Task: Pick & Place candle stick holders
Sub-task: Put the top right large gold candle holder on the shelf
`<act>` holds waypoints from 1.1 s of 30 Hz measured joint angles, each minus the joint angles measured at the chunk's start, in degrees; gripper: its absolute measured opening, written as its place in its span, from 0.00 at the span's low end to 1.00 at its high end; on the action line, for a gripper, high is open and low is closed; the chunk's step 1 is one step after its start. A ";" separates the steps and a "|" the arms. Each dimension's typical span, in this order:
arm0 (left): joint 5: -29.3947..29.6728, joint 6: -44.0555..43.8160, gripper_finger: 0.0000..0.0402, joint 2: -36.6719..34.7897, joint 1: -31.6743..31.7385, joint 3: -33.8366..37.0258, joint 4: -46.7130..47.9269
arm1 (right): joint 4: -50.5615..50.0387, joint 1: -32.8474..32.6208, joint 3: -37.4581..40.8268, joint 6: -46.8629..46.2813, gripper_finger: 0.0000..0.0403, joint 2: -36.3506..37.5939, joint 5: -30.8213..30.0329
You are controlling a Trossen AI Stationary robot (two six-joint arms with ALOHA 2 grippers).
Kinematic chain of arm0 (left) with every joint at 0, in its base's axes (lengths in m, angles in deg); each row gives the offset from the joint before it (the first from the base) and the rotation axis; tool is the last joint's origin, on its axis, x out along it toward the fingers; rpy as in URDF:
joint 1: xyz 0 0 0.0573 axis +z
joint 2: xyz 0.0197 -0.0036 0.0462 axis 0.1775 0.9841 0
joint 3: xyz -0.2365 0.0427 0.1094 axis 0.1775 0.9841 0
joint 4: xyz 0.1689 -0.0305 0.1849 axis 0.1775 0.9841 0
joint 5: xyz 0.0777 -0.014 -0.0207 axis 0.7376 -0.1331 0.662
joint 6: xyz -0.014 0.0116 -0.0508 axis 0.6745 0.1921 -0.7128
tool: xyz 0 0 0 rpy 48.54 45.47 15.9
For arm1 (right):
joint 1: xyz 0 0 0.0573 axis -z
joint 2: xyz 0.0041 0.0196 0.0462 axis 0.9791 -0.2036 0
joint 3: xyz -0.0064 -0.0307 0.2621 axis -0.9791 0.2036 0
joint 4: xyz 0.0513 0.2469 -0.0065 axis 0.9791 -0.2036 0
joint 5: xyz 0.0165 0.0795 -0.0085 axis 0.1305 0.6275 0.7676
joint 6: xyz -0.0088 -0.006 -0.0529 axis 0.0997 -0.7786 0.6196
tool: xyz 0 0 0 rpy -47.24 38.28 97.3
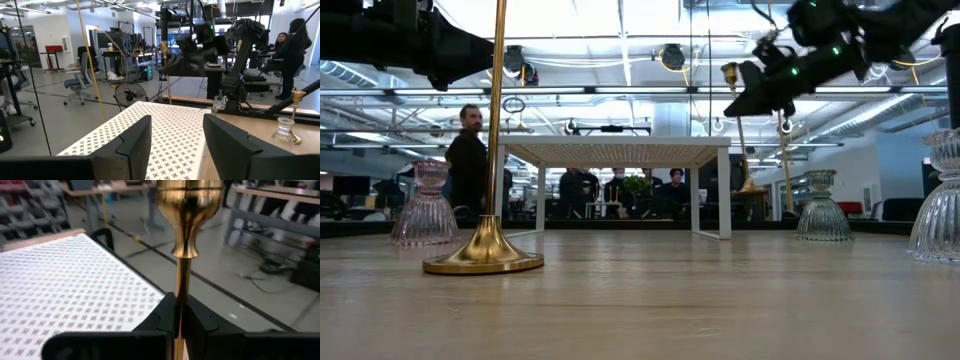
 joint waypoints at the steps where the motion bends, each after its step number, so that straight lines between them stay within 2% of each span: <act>1: -0.01 0.00 0.46 0.00 -0.02 0.00 -0.01 | -2.49 -0.19 -2.22 0.52 0.02 0.01 -0.06; 4: 0.00 0.02 0.46 0.00 0.00 0.00 -0.01 | -5.30 -0.66 -7.28 1.93 0.02 0.09 0.12; 10: -0.02 0.02 0.46 0.00 -0.02 0.00 -0.03 | -3.61 -1.18 -14.73 5.64 0.02 -0.63 0.19; 12: 0.00 0.02 0.46 0.00 -0.01 0.00 -0.03 | -2.23 -1.31 -15.69 6.15 0.02 -1.22 1.07; 16: 0.00 0.24 0.46 0.00 0.00 0.00 -0.37 | 2.91 -1.30 -16.86 3.76 0.02 -4.02 9.14; 19: -0.02 0.24 0.46 0.00 0.00 0.00 -0.49 | 3.83 -1.32 -17.51 3.39 0.02 -7.71 10.63; 25: 0.00 0.04 0.46 0.00 -0.01 0.02 -0.36 | 4.28 -1.30 -19.55 3.32 0.02 -15.20 10.90; 33: -0.02 0.04 0.46 0.00 -0.07 0.02 -0.42 | 6.56 -1.25 -20.11 2.04 0.02 -17.64 10.94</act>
